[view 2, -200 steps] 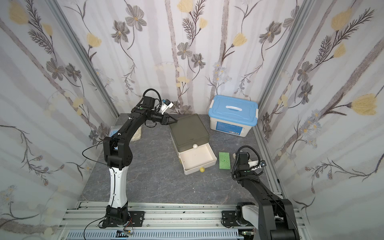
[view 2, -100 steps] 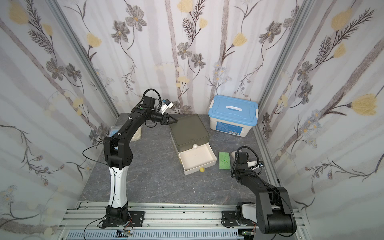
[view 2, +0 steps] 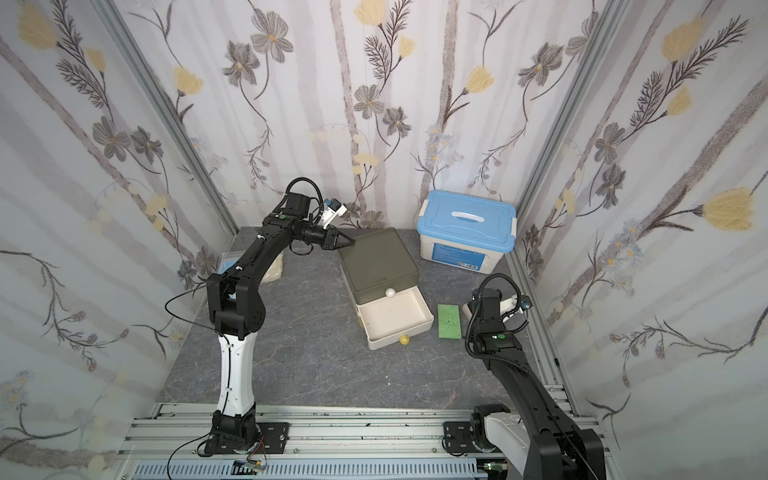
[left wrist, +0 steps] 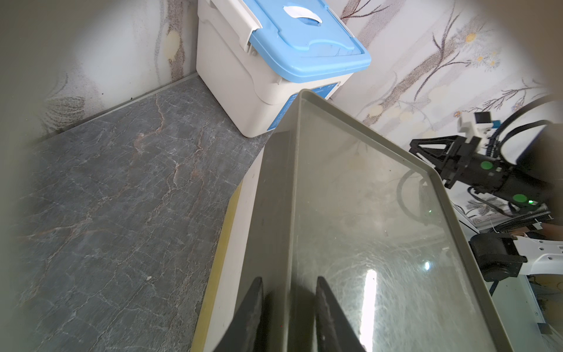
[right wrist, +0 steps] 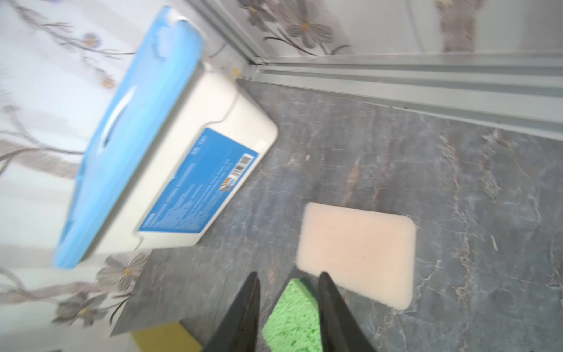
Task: Take the sponge out of the drawer
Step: Place the sponge at the center of the board, then close the drawer in the storage box.
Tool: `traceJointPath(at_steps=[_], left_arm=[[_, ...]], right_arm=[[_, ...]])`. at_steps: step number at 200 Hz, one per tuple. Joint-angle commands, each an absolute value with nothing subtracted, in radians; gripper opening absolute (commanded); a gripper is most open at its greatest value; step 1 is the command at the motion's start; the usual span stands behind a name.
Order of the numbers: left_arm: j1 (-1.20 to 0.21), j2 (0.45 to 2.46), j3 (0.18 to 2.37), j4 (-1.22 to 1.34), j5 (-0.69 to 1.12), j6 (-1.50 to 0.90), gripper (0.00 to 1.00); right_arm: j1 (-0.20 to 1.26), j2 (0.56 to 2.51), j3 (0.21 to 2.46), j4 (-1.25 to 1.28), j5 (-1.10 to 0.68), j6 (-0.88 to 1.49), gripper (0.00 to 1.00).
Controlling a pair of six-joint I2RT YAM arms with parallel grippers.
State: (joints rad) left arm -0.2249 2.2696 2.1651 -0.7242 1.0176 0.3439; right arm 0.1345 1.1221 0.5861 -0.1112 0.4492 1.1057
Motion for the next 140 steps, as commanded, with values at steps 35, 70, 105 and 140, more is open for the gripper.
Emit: traceJointPath(at_steps=[35,70,105,140], left_arm=[[-0.223,2.284,2.155,-0.845,0.878,0.397,0.30],[-0.224,2.281,2.155,-0.847,0.873,0.396,0.30],[-0.226,2.281,2.157,-0.842,0.873,0.393,0.30],[-0.228,2.281,2.155,-0.844,0.872,0.394,0.30]], right_arm=[[0.332,1.013,0.543,-0.229,0.305,0.890,0.00],[0.460,0.917,0.489,-0.270,0.310,0.899,0.00],[0.579,0.842,0.461,-0.287,0.313,0.938,0.00],[0.695,0.930,0.473,-0.251,0.346,0.951,0.00]])
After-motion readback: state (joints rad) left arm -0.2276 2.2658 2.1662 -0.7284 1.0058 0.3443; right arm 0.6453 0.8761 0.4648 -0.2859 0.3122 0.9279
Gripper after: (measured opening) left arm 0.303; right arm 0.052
